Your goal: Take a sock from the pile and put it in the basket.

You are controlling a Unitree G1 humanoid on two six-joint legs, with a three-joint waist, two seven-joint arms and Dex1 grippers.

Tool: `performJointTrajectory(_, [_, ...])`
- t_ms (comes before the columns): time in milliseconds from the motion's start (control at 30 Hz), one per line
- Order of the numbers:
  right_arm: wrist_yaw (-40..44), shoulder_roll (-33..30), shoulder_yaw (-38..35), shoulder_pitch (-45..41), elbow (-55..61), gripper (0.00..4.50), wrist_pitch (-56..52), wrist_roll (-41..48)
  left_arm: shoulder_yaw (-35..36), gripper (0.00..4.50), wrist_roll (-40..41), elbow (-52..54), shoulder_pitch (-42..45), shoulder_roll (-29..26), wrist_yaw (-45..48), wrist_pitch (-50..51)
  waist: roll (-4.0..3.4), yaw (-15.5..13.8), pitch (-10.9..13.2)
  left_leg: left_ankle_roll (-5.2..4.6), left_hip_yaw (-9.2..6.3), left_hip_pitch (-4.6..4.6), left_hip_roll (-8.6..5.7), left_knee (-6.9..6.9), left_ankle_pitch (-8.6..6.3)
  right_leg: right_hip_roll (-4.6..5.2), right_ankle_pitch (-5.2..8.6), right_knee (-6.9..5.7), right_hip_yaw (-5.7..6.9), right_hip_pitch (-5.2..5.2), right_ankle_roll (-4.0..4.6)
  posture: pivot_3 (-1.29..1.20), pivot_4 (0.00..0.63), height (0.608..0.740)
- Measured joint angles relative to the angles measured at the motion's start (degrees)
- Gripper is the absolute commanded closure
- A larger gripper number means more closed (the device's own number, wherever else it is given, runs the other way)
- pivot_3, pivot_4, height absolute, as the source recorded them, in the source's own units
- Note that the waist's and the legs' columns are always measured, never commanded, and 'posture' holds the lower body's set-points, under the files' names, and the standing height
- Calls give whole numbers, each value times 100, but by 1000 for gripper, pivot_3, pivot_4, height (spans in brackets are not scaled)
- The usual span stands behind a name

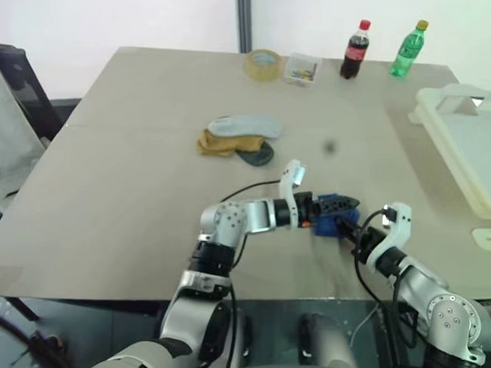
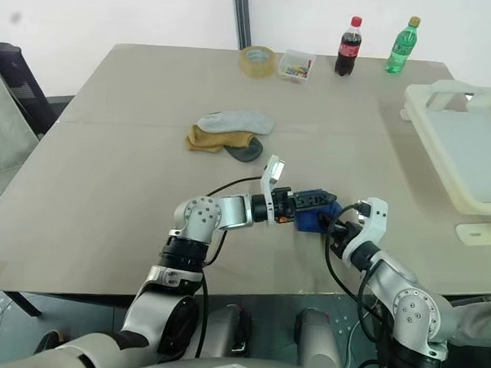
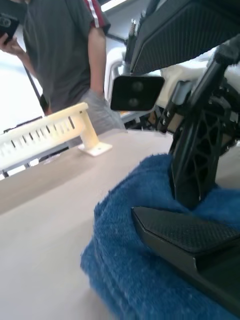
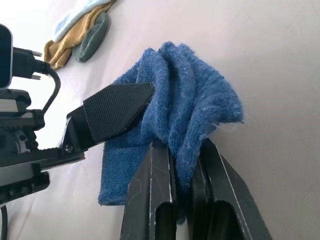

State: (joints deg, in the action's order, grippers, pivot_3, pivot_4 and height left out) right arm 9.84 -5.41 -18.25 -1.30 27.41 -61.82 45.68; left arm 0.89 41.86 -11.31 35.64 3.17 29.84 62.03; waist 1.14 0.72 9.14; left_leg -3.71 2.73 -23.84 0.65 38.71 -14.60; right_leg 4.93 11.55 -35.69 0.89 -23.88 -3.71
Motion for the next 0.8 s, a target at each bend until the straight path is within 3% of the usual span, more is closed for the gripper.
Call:
performJointTrajectory(267, [-322,-53,-174,-125,-166,4425,111,163,-170,0,-420,768,-259,-624,282,-981,-1,-11,0,0,5,0,-2,0,0,9,-1,1,-5,0,1,0,150,740])
performJointTrajectory(433, [-1111,-85,-1078,-772,-752,4425,154,533,-864,0,-1577,1157,-697,-1326,760,-2797,-10,-70,5,0,9,-12,-6,-1,0,19,-2,1,-8,-13,4,0,150,740])
performJointTrajectory(600, [-2122,-189,-1715,-1562,-1044,4425,-30,1179,-1607,0,-2434,1266,-888,-1406,1480,-4752,-32,-142,1,1,14,-69,-6,-8,1,23,-3,-2,-13,-74,5,0,150,740])
performJointTrajectory(800, [-3209,-967,-2130,-2232,-1455,4425,-515,2450,-1708,0,-2651,1050,-888,-1406,1737,-5429,-61,-141,7,-4,18,-87,-11,-7,2,13,-14,-8,-11,-90,-16,0,150,740])
